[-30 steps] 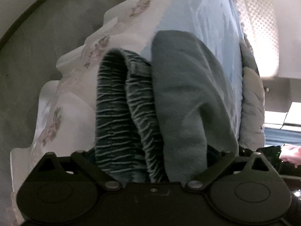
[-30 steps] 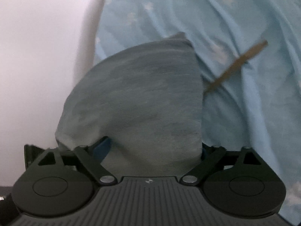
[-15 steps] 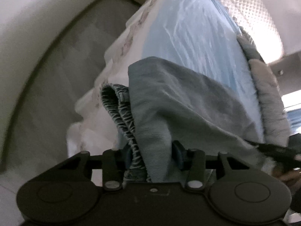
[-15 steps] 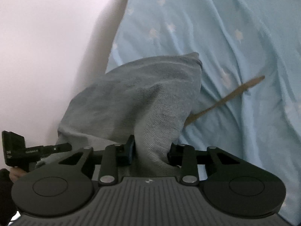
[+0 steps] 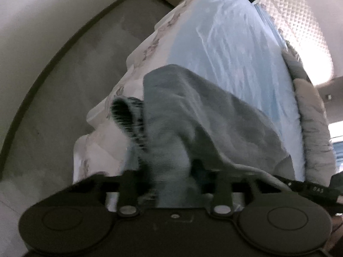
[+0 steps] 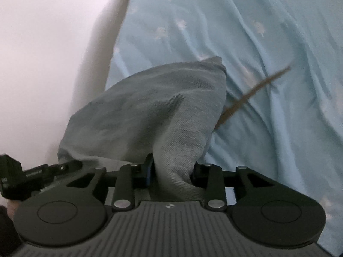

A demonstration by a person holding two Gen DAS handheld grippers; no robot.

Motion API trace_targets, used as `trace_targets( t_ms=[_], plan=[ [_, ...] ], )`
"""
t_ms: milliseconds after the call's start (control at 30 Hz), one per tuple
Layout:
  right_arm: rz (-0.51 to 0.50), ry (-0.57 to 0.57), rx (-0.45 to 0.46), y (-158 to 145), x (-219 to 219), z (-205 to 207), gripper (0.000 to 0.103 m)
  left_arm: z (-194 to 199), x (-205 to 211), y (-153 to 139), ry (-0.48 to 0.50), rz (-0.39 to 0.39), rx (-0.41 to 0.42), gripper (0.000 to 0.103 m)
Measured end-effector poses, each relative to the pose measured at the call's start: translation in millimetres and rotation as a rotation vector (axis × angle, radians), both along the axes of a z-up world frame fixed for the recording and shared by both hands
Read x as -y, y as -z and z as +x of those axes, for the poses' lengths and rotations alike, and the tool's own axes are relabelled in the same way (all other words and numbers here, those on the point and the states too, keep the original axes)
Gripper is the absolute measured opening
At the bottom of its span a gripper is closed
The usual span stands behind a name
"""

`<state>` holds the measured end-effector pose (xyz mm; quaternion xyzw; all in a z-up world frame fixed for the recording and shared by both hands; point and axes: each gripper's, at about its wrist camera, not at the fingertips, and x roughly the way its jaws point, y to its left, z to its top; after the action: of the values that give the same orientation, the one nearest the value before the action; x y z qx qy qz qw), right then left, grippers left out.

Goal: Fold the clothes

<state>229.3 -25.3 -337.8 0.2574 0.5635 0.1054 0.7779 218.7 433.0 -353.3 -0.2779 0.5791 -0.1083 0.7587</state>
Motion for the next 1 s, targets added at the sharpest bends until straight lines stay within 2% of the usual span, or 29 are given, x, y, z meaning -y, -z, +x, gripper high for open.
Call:
trace_targets(
  t_ms=[167, 333, 500, 700, 1000],
  plan=[
    [-0.012, -0.003, 0.057, -39.4, -7.0, -20.4, 0.029, -17.8, -6.6, -36.2, 0.002, -0.044, 0.035, 0.02],
    [0.018, 0.033, 0.116, -86.6, -3.4, -42.8, 0.029, -36.3, -13.7, -87.9, -0.028, -0.126, 0.111, 0.02],
    [0.035, 0.069, 0.177, -135.8, 1.2, -64.2, 0.029, -44.8, -7.1, -133.1, -0.007, -0.151, 0.177, 0.02],
    [0.041, 0.129, 0.234, -187.2, 18.8, -99.1, 0.029, -45.5, 16.9, -171.4, 0.054, -0.172, 0.23, 0.02],
    [0.041, 0.214, 0.299, -217.3, 64.4, -150.7, 0.029, -61.2, 86.9, -219.0, 0.191, -0.144, 0.298, 0.021]
  ],
)
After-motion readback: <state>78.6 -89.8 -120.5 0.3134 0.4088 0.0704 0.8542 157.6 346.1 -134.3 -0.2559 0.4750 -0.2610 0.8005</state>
